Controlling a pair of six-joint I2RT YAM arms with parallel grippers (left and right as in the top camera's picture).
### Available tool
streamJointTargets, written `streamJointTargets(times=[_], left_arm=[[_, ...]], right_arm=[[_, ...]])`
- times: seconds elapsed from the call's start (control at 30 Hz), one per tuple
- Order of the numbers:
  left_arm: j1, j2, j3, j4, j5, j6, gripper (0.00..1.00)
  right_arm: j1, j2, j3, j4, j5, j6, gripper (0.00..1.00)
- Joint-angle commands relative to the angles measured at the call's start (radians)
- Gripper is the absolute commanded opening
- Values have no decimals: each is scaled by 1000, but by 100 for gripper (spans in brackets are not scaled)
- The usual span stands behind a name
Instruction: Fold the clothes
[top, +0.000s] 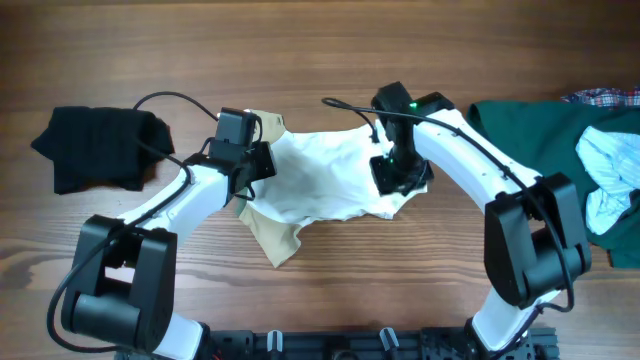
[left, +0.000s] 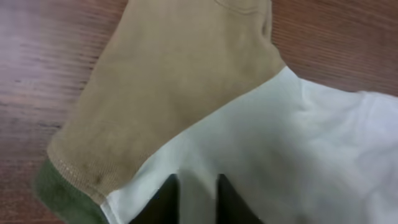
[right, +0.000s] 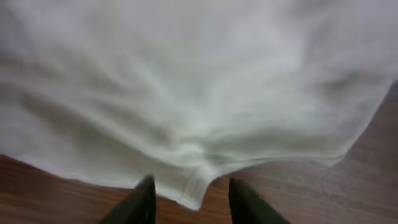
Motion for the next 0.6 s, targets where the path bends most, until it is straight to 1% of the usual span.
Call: streamJointTargets(times=[0.0,0.03,0.07,0.1,0.13,0.23,0.33,0.37,0.43,0.5,0.57], left_arm=[[6,5,47,6,27,6,38],[6,5,48,19,31,6,42],[6,5,48,30,31,6,42],[6,8,48,41,27,7,40],[8,9,48,53,26,10,35],[16,32,48,99,24,10,23],[26,83,48,143,23,10,16],[30,107,48,159,23,10,14],[36,144,48,186,23,10,11],[44,173,48,214,21,10,8],[51,192,49,239,5,10,8]], right_arm=[[0,-101,0,139,-3,5,50],[-1,-103,0,182,-24,8,52],[-1,-100,0,210,-34,20,52],[-1,-90,-1,234,-34,32,52],[-1,-79,-1,254,-36,36,50],[-1,-25,-1,317,-35,54,40],[-1,52,-1,361,-36,86,29],[-1,79,-1,373,-36,96,21],[-1,116,-1,390,-36,107,13],[-1,140,-1,408,-36,115,11],[-3,154,-1,434,-27,135,9]])
